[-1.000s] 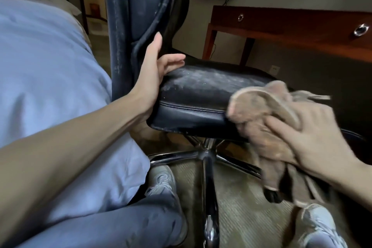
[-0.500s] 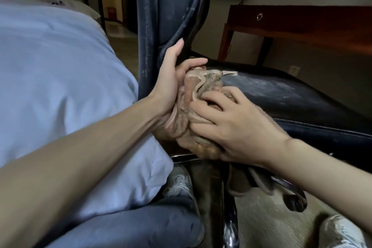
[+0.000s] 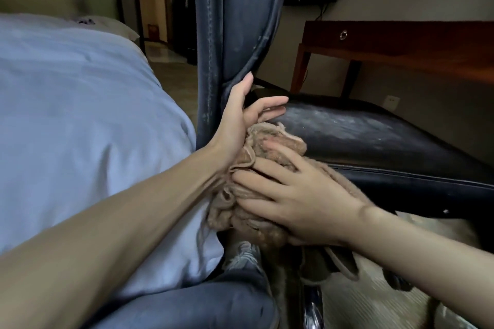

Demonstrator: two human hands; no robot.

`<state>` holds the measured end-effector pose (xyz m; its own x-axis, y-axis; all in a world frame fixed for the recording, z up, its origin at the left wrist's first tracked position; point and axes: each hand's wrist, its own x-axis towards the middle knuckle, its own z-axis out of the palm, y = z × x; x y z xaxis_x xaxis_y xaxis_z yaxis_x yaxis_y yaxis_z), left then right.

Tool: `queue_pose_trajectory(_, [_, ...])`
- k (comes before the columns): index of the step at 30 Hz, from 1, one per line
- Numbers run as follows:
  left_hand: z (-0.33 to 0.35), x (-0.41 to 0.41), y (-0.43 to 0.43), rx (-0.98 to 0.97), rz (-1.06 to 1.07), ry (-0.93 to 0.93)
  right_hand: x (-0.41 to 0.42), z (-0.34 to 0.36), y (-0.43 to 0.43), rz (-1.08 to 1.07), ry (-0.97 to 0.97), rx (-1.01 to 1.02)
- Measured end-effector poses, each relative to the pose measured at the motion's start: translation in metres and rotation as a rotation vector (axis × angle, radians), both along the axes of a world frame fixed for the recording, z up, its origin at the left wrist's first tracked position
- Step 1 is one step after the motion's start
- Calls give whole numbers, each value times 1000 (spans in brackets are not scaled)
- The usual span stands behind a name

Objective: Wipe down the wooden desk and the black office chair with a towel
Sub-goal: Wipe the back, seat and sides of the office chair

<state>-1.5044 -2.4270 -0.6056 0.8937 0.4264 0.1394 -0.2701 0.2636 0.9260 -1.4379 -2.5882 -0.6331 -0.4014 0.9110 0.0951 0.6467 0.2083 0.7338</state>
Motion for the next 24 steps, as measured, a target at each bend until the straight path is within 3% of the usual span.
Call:
queue_pose_trajectory(7, [-2, -5, 9, 160, 69, 13, 12, -27, -27, -26, -173, -148])
queue_pose_trajectory(12, [0, -7, 5, 138, 103, -4, 10, -17, -41, 77, -40, 102])
queue_pose_trajectory(16, [-2, -8, 2, -11, 4, -41, -17, 9, 5, -29, 24, 39])
queue_pose_trajectory(20, [-1, -8, 10, 86, 30, 9, -12, 13, -11, -119, 91, -36])
queue_pose_trajectory(24, [0, -6, 8, 153, 122, 24, 18, 21, -59, -71, 237, 151])
